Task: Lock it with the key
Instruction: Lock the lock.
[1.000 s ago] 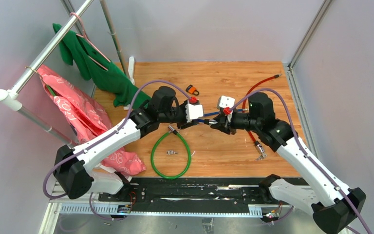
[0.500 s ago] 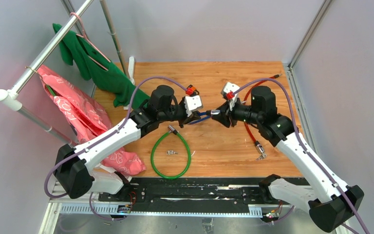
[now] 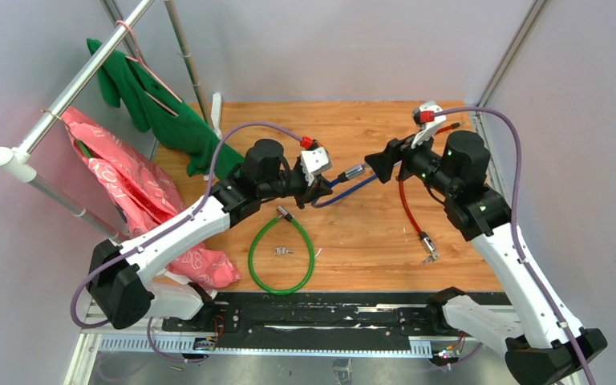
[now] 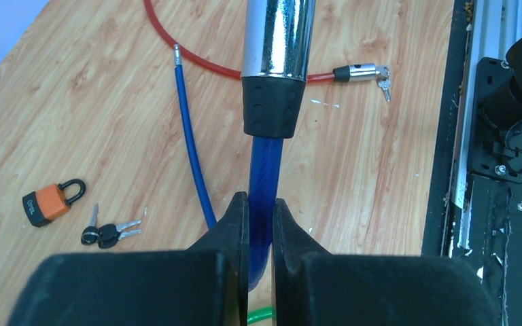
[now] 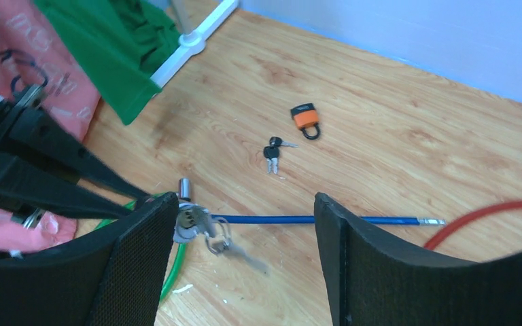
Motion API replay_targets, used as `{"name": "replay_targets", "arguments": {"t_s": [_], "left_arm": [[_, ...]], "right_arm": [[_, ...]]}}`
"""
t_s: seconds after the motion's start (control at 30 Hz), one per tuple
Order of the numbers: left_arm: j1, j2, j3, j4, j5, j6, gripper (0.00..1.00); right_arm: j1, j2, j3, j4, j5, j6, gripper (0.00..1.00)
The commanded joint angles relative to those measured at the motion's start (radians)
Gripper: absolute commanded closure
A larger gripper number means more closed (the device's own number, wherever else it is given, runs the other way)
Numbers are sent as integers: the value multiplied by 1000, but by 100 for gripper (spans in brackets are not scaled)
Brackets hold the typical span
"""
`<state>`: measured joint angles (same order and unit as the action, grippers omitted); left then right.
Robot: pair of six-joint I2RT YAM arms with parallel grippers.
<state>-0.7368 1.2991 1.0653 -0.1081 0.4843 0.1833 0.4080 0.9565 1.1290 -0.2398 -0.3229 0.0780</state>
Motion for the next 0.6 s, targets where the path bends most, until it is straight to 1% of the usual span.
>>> {"name": "replay_targets", "arguments": {"t_s": [0.0, 0.07, 0.1, 0.17, 0.23, 0.3, 0.37, 0.47, 0.57], "left_arm": [[6, -32, -7, 6, 30, -4, 100], [17, -35, -3, 2, 90, 1, 100], [30, -33, 0, -4, 142, -9, 100], [44, -27, 8, -25, 199, -25, 100], [52, -25, 11, -59, 218, -43, 100], [53, -32, 6, -91, 216, -69, 100], [54, -39, -3, -94, 216, -121, 100], [54, -46, -22, -46, 225, -213, 100], [54, -41, -26, -3, 223, -267, 100]], "right_arm": [[-57, -27, -8, 0, 184, 137, 25], [-91, -33, -39, -4, 330, 213, 25], [-115, -32, -62, -5, 383, 260, 26], [-164, -20, -90, -7, 451, 317, 28], [-202, 15, -122, -9, 483, 387, 30], [-211, 74, -150, -8, 504, 455, 33], [-212, 156, -163, -4, 497, 512, 33], [-211, 298, -154, 17, 436, 582, 33], [-210, 458, -103, 25, 381, 624, 32]]}}
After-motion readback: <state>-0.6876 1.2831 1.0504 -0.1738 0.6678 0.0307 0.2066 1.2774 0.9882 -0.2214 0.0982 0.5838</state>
